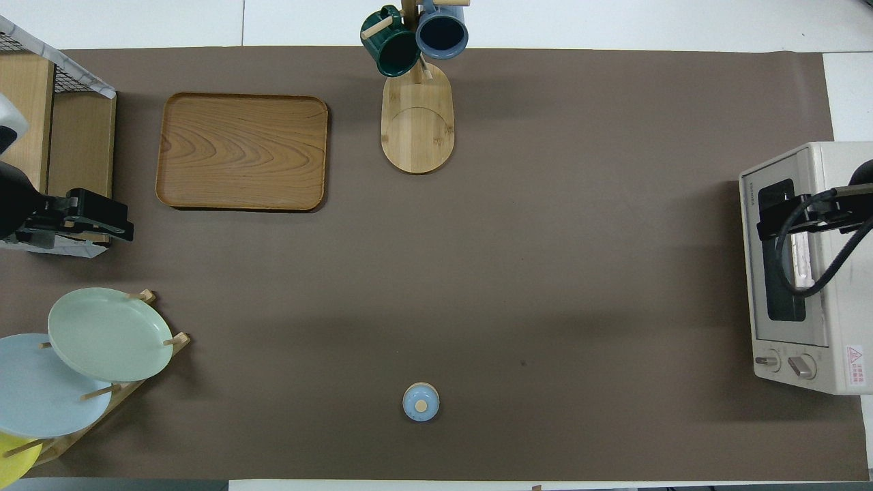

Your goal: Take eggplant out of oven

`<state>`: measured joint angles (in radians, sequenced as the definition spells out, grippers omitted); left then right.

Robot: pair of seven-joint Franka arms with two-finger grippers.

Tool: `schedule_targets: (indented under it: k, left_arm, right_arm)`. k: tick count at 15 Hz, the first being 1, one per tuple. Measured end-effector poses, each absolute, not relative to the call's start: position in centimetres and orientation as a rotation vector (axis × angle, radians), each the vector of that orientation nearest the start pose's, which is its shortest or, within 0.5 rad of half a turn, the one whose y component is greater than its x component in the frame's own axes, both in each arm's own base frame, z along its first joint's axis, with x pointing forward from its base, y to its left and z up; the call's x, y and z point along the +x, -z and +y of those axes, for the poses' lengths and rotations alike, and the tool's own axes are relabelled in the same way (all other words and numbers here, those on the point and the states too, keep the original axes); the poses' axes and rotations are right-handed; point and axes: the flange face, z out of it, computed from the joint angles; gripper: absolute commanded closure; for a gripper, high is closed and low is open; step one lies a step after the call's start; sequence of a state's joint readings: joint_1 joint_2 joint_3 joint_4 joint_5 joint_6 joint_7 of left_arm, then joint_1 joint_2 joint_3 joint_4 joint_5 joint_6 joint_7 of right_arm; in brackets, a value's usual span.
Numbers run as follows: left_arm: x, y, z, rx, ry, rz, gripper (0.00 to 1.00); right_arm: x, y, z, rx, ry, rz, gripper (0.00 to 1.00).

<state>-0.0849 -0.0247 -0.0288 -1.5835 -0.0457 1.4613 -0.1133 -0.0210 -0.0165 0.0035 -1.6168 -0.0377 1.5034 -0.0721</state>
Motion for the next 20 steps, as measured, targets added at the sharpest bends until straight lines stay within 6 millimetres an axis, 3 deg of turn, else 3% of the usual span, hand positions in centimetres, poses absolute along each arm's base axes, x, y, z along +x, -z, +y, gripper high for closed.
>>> schedule_targets:
  k: [5, 6, 7, 8, 9, 13, 20]
  left_arm:
    - [53.1, -62.3, -6.6, -3.171, -0.162, 0.005, 0.0]
    - [53.1, -62.3, -6.6, -3.171, -0.162, 0.005, 0.0]
    - [53.1, -62.3, -6.6, -3.171, -0.162, 0.005, 0.0]
    - [53.1, -62.3, -6.6, -3.171, -0.162, 0.005, 0.0]
    - [53.1, -62.3, -6.6, -3.171, -0.162, 0.005, 0.0]
    - [53.1, -62.3, -6.6, -3.171, -0.162, 0.005, 0.0]
    - [53.1, -62.3, -6.6, -3.171, -0.162, 0.005, 0.0]
  right_arm:
    - [54.1, -60.7, -1.2, -3.17, -0.156, -0.09, 0.0]
    - [54.1, -60.7, -1.2, -3.17, -0.155, -0.094, 0.06]
    - [54.1, -60.7, -1.1, -3.169, -0.152, -0.115, 0.54]
    - [54.2, -60.7, -1.1, -3.167, -0.14, -0.157, 0.93]
    - [54.3, -60.7, -1.2, -3.166, -0.124, -0.19, 1.0]
    - [54.2, -58.6, -2.3, -3.166, -0.086, -0.213, 1.0]
    - [52.7, -50.9, -6.9, -3.276, -0.091, -0.073, 1.0]
